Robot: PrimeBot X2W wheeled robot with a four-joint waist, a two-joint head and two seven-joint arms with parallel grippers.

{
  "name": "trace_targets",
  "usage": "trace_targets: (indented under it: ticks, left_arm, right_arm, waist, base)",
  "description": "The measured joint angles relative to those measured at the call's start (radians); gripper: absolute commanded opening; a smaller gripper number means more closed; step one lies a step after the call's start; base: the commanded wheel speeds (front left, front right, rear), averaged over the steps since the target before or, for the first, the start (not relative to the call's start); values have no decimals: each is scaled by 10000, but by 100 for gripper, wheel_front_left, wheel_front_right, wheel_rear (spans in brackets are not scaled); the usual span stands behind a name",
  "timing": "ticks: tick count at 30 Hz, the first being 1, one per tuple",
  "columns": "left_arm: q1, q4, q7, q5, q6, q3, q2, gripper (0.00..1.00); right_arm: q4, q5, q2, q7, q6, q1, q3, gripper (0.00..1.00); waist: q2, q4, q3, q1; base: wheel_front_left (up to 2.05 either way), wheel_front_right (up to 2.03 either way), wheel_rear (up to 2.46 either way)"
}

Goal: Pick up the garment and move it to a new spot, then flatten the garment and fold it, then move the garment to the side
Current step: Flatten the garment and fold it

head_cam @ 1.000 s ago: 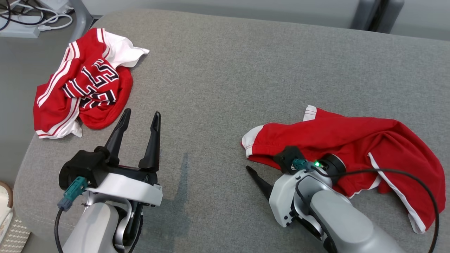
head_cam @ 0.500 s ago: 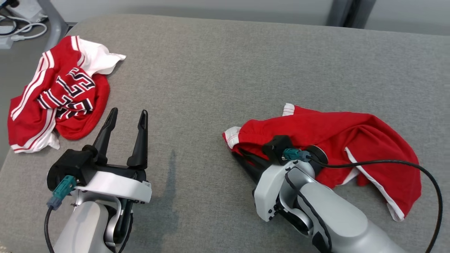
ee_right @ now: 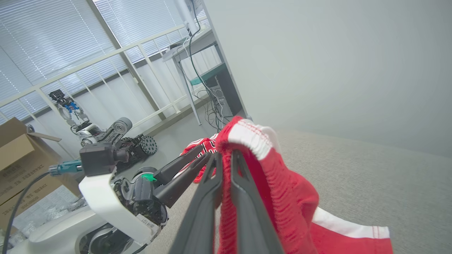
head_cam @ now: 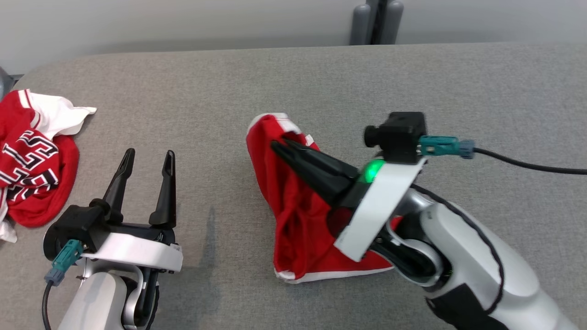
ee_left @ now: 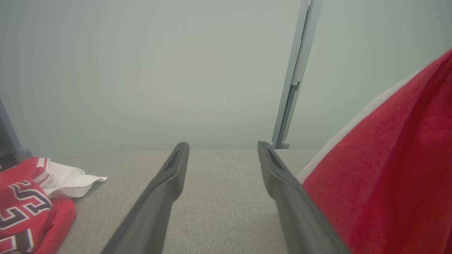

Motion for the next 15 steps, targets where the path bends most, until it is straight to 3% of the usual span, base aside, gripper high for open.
trace_targets:
  ticks: [8, 15]
  left_arm:
    - [124, -159, 6, 2, 82, -33, 29, 100]
    - [169, -222, 69, -33, 130, -21, 130, 100]
  right_arm:
    - [-370, -17, -1760, 1810, -2, 2886, -2571, 0]
    - [67, -564, -1463, 2550, -2, 5096, -5016, 0]
  waist:
    - [0, -599, 51, 0]
    - [0, -943, 170, 0]
  base:
    - [0, 0, 0]
    - [0, 0, 0]
